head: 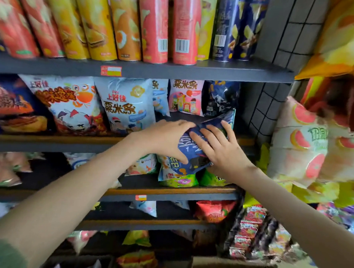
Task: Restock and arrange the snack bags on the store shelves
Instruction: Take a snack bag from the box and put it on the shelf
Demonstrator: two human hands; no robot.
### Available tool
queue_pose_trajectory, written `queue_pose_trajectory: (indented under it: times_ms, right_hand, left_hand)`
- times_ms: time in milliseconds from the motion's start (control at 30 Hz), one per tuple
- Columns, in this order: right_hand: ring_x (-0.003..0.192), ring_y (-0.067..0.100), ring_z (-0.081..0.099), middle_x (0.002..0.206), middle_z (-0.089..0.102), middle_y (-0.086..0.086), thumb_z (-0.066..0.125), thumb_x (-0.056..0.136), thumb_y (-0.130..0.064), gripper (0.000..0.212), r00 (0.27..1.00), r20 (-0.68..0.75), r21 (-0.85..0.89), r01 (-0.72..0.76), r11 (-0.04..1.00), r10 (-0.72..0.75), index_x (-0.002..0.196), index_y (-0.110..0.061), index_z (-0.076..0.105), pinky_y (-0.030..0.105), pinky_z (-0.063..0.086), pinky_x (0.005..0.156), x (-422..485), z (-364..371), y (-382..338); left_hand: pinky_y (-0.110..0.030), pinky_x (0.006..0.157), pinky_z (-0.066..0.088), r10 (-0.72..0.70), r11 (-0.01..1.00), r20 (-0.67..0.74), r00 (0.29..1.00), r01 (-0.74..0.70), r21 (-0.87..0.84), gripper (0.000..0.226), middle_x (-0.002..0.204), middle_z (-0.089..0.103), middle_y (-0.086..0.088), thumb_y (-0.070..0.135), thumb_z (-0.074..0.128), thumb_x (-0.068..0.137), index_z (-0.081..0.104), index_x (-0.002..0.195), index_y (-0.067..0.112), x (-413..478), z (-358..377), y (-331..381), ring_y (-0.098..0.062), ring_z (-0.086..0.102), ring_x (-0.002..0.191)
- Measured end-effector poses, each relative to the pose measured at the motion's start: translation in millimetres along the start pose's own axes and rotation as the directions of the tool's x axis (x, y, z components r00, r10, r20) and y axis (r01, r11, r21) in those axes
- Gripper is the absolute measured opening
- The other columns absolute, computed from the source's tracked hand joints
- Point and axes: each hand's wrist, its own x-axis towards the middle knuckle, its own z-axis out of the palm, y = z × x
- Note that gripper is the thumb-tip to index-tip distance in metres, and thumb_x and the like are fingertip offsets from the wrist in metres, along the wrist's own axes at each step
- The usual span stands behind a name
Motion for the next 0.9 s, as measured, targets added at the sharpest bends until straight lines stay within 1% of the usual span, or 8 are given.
queue_pose_trajectory:
  times_ms: [100, 167, 233, 400, 567, 767, 833, 900]
  right_hand:
    - [0.115, 0.037, 0.050, 0.120, 0.057, 0.019, 0.077, 0.061, -0.037, 0.094, 0.980, -0.111, 0.055, -0.159, 0.986, 0.164, 0.140, -0.011, 0.033, 0.059, 0.022, 0.107, -2, 12, 18]
    - [0.117, 0.037, 0.046, 0.120, 0.056, 0.021, 0.078, 0.065, -0.041, 0.092, 0.945, -0.162, 0.086, -0.273, 0.958, 0.284, 0.139, -0.010, 0.034, 0.059, 0.021, 0.107, 0, 20, 30]
    - [0.120, 0.037, 0.044, 0.121, 0.055, 0.022, 0.078, 0.065, -0.044, 0.093, 0.896, -0.196, 0.124, -0.381, 0.916, 0.398, 0.138, -0.008, 0.035, 0.060, 0.019, 0.107, 4, 27, 39]
    - [0.126, 0.039, 0.043, 0.125, 0.052, 0.023, 0.076, 0.062, -0.045, 0.098, 0.829, -0.180, 0.233, -0.487, 0.842, 0.529, 0.139, -0.008, 0.029, 0.063, 0.021, 0.108, 18, 43, 49]
    - [0.129, 0.036, 0.035, 0.127, 0.053, 0.024, 0.082, 0.057, -0.042, 0.100, 0.818, -0.271, 0.192, -0.471, 0.861, 0.508, 0.137, -0.008, 0.032, 0.059, 0.015, 0.108, 27, 56, 46]
    - [0.127, 0.032, 0.037, 0.131, 0.041, 0.018, 0.082, 0.061, -0.042, 0.102, 0.828, -0.442, -0.017, -0.392, 0.920, 0.345, 0.141, -0.012, 0.027, 0.051, 0.013, 0.111, 15, 65, 49]
    - [0.127, 0.032, 0.038, 0.132, 0.039, 0.017, 0.076, 0.066, -0.035, 0.089, 0.832, -0.465, -0.094, -0.385, 0.918, 0.302, 0.139, -0.012, 0.032, 0.051, 0.013, 0.110, 17, 63, 48]
    - [0.126, 0.031, 0.040, 0.131, 0.042, 0.017, 0.066, 0.074, -0.025, 0.070, 0.830, -0.491, -0.156, -0.381, 0.911, 0.263, 0.137, -0.014, 0.038, 0.050, 0.014, 0.111, 22, 63, 48]
  left_hand:
    - [-0.040, 0.115, 0.015, -0.011, 0.978, -0.368, 0.930, 0.087, 0.191, 0.084, 0.153, 0.031, -0.003, 0.055, 0.066, 0.079, 0.031, 0.147, 0.021, -5, 3, 12, -0.023, 0.027, 0.139]
    - [-0.046, 0.114, 0.018, -0.037, 0.977, -0.625, 0.780, 0.159, 0.140, 0.068, 0.150, 0.035, -0.013, 0.039, 0.064, 0.083, 0.042, 0.142, 0.015, -10, 17, 22, -0.030, 0.029, 0.138]
    - [-0.049, 0.110, 0.025, -0.122, 0.984, -0.743, 0.658, 0.177, -0.005, 0.063, 0.147, 0.034, -0.019, 0.034, 0.058, 0.084, 0.042, 0.142, 0.013, -8, 39, 32, -0.034, 0.031, 0.134]
    - [-0.051, 0.111, 0.025, -0.492, 0.857, -0.549, 0.676, 0.262, -0.444, 0.077, 0.154, 0.012, -0.025, 0.037, 0.059, 0.089, 0.015, 0.151, 0.024, 18, 80, 43, -0.042, 0.019, 0.140]
    - [-0.047, 0.118, 0.010, -0.613, 0.676, -0.449, 0.649, 0.139, -0.723, 0.087, 0.155, -0.002, -0.026, 0.025, 0.060, 0.090, -0.002, 0.152, 0.020, 60, 80, 44, -0.036, 0.001, 0.145]
    - [-0.028, 0.116, 0.000, -0.611, 0.611, -0.500, 0.613, -0.037, -0.791, 0.090, 0.157, -0.006, -0.021, 0.010, 0.063, 0.087, 0.000, 0.150, 0.009, 73, 104, 46, -0.028, -0.006, 0.146]
    - [-0.017, 0.114, -0.003, -0.587, 0.646, -0.545, 0.599, -0.060, -0.761, 0.090, 0.156, -0.003, -0.024, 0.010, 0.065, 0.085, 0.003, 0.149, 0.002, 79, 107, 39, -0.031, -0.002, 0.146]
    - [-0.024, 0.117, 0.002, -0.550, 0.697, -0.589, 0.593, -0.063, -0.714, 0.091, 0.154, 0.003, -0.027, 0.014, 0.066, 0.082, 0.005, 0.147, -0.005, 85, 106, 31, -0.036, 0.005, 0.145]
